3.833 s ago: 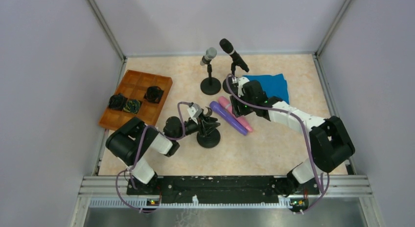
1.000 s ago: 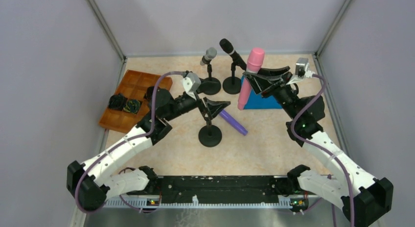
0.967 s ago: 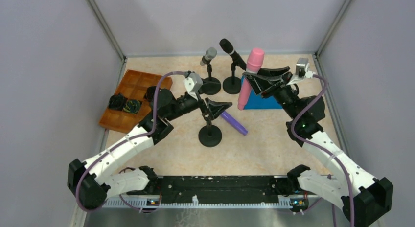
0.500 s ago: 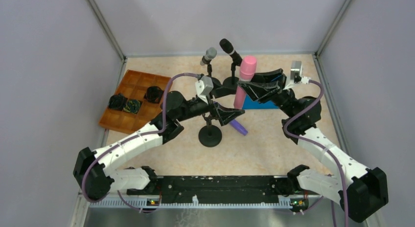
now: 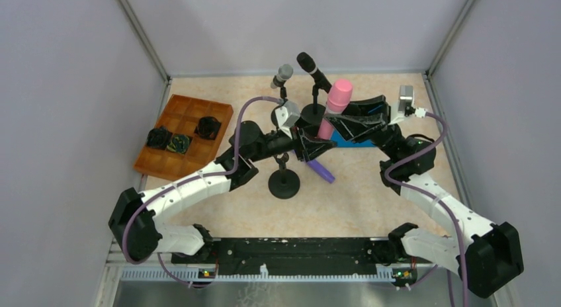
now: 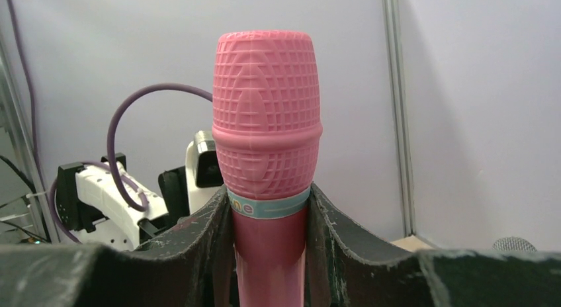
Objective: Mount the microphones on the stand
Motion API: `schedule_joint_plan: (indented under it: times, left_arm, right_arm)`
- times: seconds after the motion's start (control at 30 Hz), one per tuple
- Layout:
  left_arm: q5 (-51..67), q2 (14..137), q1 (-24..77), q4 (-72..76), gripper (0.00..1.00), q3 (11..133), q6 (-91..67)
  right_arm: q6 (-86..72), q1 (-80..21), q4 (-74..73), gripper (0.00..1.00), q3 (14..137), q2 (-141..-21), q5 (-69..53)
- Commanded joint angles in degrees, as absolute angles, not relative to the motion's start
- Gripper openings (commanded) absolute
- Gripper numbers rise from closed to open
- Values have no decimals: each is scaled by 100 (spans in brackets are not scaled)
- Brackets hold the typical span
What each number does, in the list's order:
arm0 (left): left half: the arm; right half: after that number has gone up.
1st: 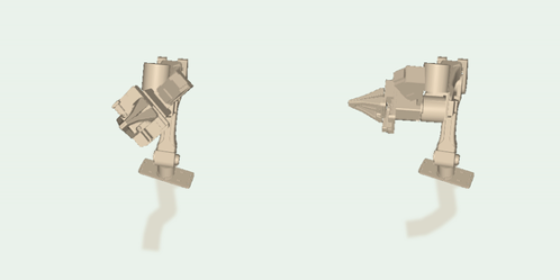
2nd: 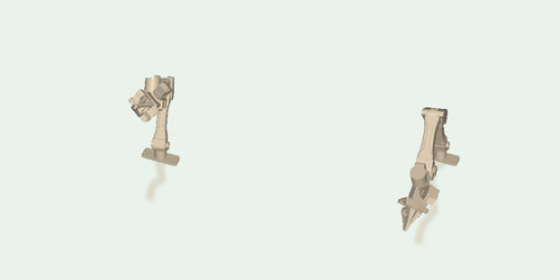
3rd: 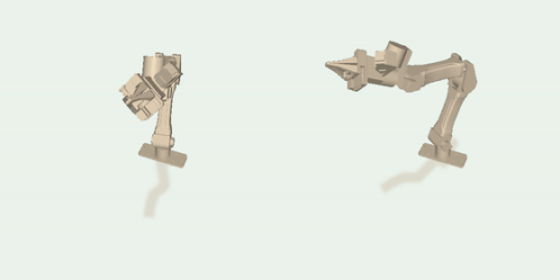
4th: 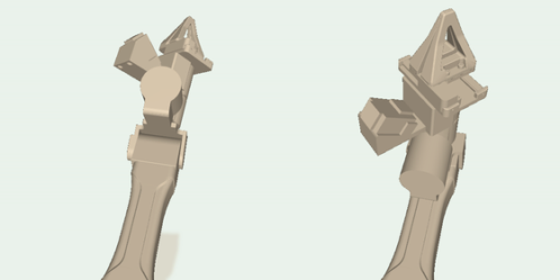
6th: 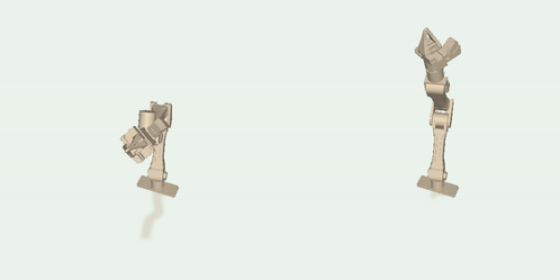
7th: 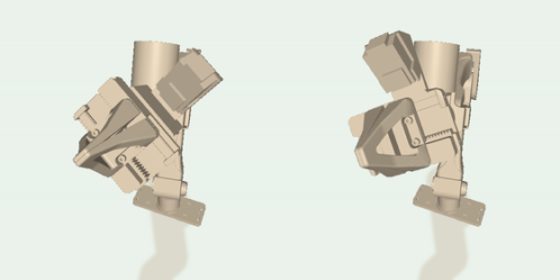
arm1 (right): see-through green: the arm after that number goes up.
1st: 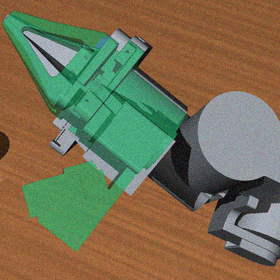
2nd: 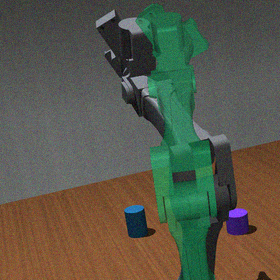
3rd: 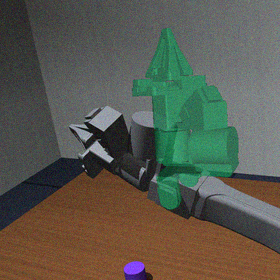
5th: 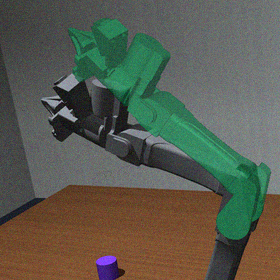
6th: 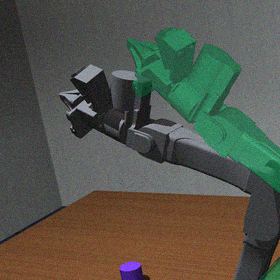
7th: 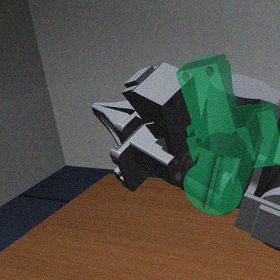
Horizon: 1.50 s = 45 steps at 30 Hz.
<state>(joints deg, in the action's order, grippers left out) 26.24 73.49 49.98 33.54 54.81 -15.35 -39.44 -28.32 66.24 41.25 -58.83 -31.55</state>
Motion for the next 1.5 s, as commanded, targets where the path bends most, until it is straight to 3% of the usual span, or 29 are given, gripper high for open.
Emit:
schedule_joint_plan:
  times: [0.0, 0.1, 0.17, 0.33, 0.53, 0.9, 1.27, 1.37, 1.47]
  left_arm:
    - [2754, 7434, 5027, 3765, 46, 5704, -1556]
    - [2696, 7374, 5027, 3712, 13, 5654, -1498]
    - [2652, 7315, 5027, 3631, 0, 5607, -1416]
    - [2621, 7289, 5023, 3374, 0, 5658, -1213]
    - [2562, 7319, 5019, 3066, 0, 5784, -953]
    - [2670, 7430, 5023, 2730, 0, 5994, -542]
    - [2580, 7497, 5019, 2619, 0, 6029, -455]
    - [2572, 7484, 5019, 2625, 0, 6021, -450]
    - [2533, 7464, 5019, 2634, 0, 5976, -456]
  right_arm:
    - [-4345, -2813, 7418, 0, 3988, -5845, -3092]
    - [-4166, -2813, 7081, 0, 3963, -5708, -3074]
    - [-3895, -2811, 6638, 5, 3975, -5560, -3078]
    - [-3004, -2812, 5318, 43, 4137, -5208, -3017]
    - [-2081, -2812, 3959, 60, 4368, -4811, -2906]
    - [-1812, -2812, 2314, 60, 5128, -4912, -2601]
    - [-1865, -2816, 2241, 55, 5293, -5187, -2974]
    - [-1896, -2812, 2282, 49, 5284, -5243, -3026]
    - [-1936, -2813, 2347, 36, 5272, -5276, -3086]
